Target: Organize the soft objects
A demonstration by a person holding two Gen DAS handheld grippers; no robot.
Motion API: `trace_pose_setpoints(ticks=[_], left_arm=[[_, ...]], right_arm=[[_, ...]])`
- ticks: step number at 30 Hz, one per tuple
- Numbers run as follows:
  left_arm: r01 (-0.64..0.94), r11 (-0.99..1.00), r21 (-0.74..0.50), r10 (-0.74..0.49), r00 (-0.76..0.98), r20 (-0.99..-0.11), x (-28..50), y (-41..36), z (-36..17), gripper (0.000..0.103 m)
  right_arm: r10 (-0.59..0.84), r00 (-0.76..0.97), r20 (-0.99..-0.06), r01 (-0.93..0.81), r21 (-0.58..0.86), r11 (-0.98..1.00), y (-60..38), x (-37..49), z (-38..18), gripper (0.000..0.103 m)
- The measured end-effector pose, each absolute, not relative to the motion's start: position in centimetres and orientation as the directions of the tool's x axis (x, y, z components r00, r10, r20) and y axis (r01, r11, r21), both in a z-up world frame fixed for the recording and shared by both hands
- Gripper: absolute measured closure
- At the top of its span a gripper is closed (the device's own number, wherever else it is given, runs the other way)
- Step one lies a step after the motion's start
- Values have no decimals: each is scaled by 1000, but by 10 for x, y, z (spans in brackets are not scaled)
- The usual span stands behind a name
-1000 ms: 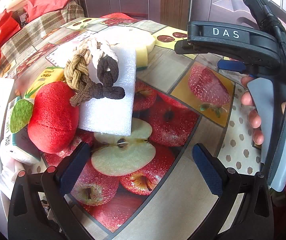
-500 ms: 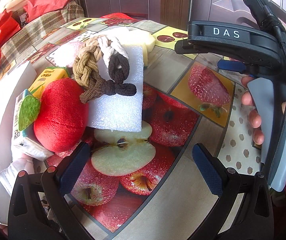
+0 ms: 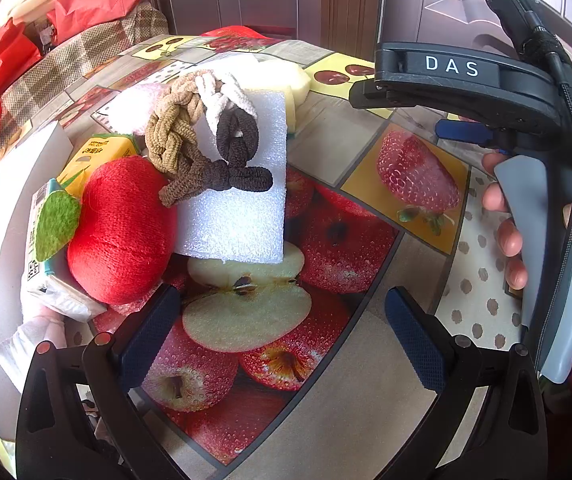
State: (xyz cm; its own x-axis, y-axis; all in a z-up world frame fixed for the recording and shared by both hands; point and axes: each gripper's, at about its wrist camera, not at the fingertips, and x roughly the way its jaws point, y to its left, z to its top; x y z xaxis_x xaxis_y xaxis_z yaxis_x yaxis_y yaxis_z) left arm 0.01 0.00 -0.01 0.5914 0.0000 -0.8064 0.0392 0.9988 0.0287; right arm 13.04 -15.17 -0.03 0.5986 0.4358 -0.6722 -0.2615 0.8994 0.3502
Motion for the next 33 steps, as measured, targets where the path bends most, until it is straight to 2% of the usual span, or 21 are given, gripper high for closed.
trace_pose_setpoints(ticks=[21, 26, 30, 33], left_arm=[[45, 998, 32, -1, 592, -806, 3, 0, 1, 1], [89, 996, 4, -50, 597, -801, -2, -6, 3, 1], [162, 981, -104, -187, 663, -725, -33, -11, 31, 0], [165, 971, -171, -237, 750, -618, -70, 7, 65, 0]], right_arm=[[430, 598, -676, -262, 342, 903, -151, 130, 1, 0], [433, 598, -674, -262, 346, 901, -151, 130, 1, 0], [433, 598, -675, -262, 346, 901, -152, 130, 1, 0], [433, 598, -674, -262, 346, 901, -152, 130, 0, 0]])
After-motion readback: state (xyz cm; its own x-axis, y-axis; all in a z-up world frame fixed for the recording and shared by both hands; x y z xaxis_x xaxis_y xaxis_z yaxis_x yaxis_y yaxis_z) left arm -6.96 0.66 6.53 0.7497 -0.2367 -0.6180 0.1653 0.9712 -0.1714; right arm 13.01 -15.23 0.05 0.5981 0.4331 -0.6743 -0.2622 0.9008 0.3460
